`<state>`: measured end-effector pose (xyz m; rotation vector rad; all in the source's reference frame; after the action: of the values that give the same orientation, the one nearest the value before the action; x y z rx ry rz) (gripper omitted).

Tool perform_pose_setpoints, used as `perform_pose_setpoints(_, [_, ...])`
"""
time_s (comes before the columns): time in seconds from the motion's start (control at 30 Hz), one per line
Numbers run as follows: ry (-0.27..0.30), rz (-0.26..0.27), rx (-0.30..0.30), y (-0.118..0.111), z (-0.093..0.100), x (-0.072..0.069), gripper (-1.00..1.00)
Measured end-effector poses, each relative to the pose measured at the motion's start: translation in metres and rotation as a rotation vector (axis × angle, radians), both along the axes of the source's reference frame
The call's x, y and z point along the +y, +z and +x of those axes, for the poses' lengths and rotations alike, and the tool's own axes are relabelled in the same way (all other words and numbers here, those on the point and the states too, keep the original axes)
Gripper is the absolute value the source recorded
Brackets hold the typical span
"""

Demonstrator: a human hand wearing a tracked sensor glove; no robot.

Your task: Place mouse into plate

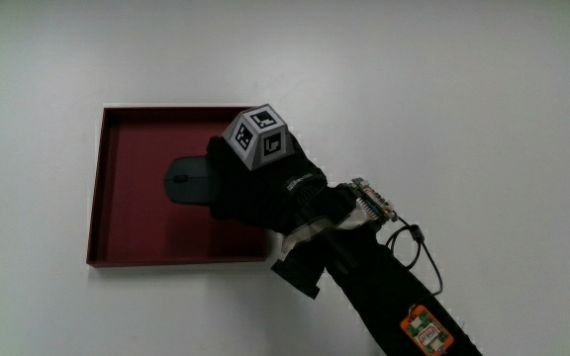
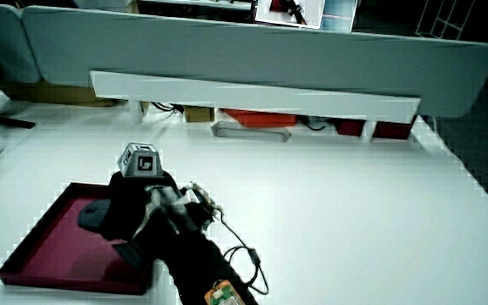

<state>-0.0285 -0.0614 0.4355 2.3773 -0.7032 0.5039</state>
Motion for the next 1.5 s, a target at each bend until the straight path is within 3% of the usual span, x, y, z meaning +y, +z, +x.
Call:
perform_pose_setpoints(0.4, [-0.029,-0.067,0.033,0.04,-0.015,0.015,0.0])
perform_pose_setpoints(0.57, [-0.034,-0.06,0.104,0.05,-0.02,0.019,0.0])
perform_pose_setpoints(0.67, [-0.047,-0.087,0.128,0.056,-0.021,0.019,0.0])
perform_pose_setpoints(0.83, [-0.037,-0.097,0.119,0.056,-0.019,0.02,0.0])
perform_pose_setpoints(0.87, [-0.046,-0.131,0.113,0.06,-0.019,0.02,0.0])
perform_pose_setpoints(0.9, [-0.04,-0.112,0.123,0.059,-0.019,0.02,0.0])
perform_pose_setpoints(1.03, [-0.053,-0.164,0.101,0.064,-0.016,0.022,0.0])
perform_pose_setpoints(1.17, [-0.058,-0.198,0.09,0.063,-0.013,0.024,-0.29])
perform_pose_setpoints(1.23, [-0.063,-0.195,0.061,0.054,-0.011,0.025,-0.43])
perform_pose_setpoints(1.4, [-0.074,-0.188,0.062,0.036,-0.001,0.026,-0.79])
perform_pose_setpoints(1.43, [-0.068,-0.202,0.036,0.031,0.002,0.027,-0.86])
perform_pose_setpoints(1.5, [-0.088,-0.166,0.042,0.016,0.01,0.03,-1.0])
